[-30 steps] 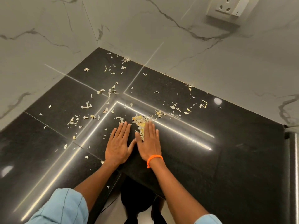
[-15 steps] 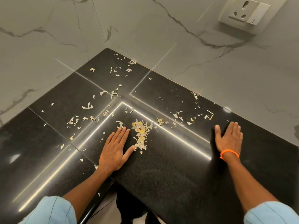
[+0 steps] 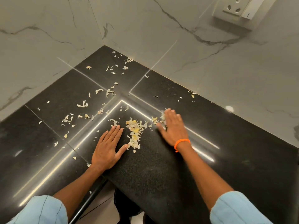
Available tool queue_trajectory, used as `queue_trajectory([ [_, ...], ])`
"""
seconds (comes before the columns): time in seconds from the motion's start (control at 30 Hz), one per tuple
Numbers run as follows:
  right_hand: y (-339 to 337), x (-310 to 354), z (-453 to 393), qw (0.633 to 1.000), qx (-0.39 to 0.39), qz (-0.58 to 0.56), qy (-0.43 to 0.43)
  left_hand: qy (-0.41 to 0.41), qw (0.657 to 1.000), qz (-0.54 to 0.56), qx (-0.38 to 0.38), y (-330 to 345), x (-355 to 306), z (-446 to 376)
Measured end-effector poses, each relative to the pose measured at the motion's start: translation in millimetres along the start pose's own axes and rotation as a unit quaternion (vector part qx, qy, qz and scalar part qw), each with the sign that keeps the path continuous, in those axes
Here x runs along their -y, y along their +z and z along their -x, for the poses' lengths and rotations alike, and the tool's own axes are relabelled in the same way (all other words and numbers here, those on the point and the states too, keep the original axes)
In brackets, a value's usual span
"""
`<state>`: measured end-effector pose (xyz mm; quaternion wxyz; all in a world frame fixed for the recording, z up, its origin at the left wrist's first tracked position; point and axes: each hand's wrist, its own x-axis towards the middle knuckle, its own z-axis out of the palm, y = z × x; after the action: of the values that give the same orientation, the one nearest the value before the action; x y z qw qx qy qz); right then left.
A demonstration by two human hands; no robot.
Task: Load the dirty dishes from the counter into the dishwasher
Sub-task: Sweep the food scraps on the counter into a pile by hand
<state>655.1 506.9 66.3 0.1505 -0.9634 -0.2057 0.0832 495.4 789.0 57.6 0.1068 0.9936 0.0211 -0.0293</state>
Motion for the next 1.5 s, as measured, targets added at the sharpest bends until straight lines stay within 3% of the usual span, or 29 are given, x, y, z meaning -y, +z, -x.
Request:
queue_trajectory([
  [0.07, 3.2, 14.9, 6.6, 0.997, 0.030, -0.021, -0.068, 0.002, 1.000, 0.003, 0.000, -0.9, 0.0, 0.4],
  [0.13, 0.3, 4.3, 6.1, 0.997, 0.009, -0.039, -0.068, 0.001, 1.000, 0.004, 0.001, -1.3, 0.3, 1.1],
  [0.23, -9.3, -50.7, -9.9, 0.993, -0.088, -0.019, 0.080, -0.003, 1.000, 0.004, 0.006, -2.1, -0.2, 0.8],
  [0.3, -21.7, -95.4, -19.7, 0.975, -0.103, 0.001, 0.196, -0.005, 1.000, -0.003, 0.009, -2.3, -0.1, -0.1],
  [0.37, -32.4, -129.2, -24.9, 0.967, -0.091, 0.018, 0.239, -0.005, 1.000, -0.009, 0.015, -2.9, -0.1, -0.7],
  [0.6, -34.2, -139.4, -32.0, 0.976, -0.072, 0.045, 0.199, -0.001, 1.000, -0.005, 0.010, -2.4, 1.5, -0.3],
  [0.77, -46.4, -117.5, -53.3, 1.000, 0.007, -0.020, -0.011, -0.003, 1.000, -0.008, 0.010, -2.1, 0.4, -0.6],
  [0.8, -47.2, -116.7, -59.2, 0.999, -0.009, -0.031, -0.012, -0.004, 1.000, -0.008, 0.009, -2.7, 0.5, -0.6],
  [0.87, -45.5, -122.5, -66.7, 0.996, -0.055, -0.036, 0.068, -0.004, 1.000, -0.008, 0.009, -2.9, -0.1, -0.4],
  [0.93, -39.7, -124.2, -69.3, 0.990, -0.039, -0.004, 0.134, -0.007, 1.000, -0.005, 0.009, -4.2, -0.3, -0.6],
  [1.03, -35.1, -107.3, -75.3, 0.999, 0.018, -0.009, 0.031, -0.006, 1.000, -0.002, 0.009, -4.9, -0.8, -0.3],
  [1.1, -40.4, -98.2, -86.7, 0.998, 0.014, -0.048, -0.023, -0.007, 1.000, -0.005, 0.009, -5.1, -0.8, -0.2],
  [1.17, -44.4, -101.2, -101.6, 0.998, -0.024, -0.063, 0.019, -0.009, 1.000, -0.010, 0.012, -5.1, -0.4, -0.6],
  [1.23, -42.9, -104.3, -111.8, 0.997, 0.009, -0.029, 0.067, -0.009, 1.000, -0.013, 0.015, -5.4, -0.5, -0.6],
  [1.33, -40.6, -90.9, -122.7, 0.997, 0.065, -0.032, 0.006, -0.010, 1.000, -0.006, 0.017, -6.2, -0.2, -0.3],
  [1.4, -40.3, -86.3, -129.0, 0.995, 0.036, -0.079, -0.039, -0.011, 1.000, -0.005, 0.012, -5.6, 0.1, -0.2],
  [1.5, -34.5, -89.0, -131.7, 0.996, -0.035, -0.079, 0.036, -0.009, 1.000, 0.001, 0.008, -5.5, 0.3, -1.2],
])
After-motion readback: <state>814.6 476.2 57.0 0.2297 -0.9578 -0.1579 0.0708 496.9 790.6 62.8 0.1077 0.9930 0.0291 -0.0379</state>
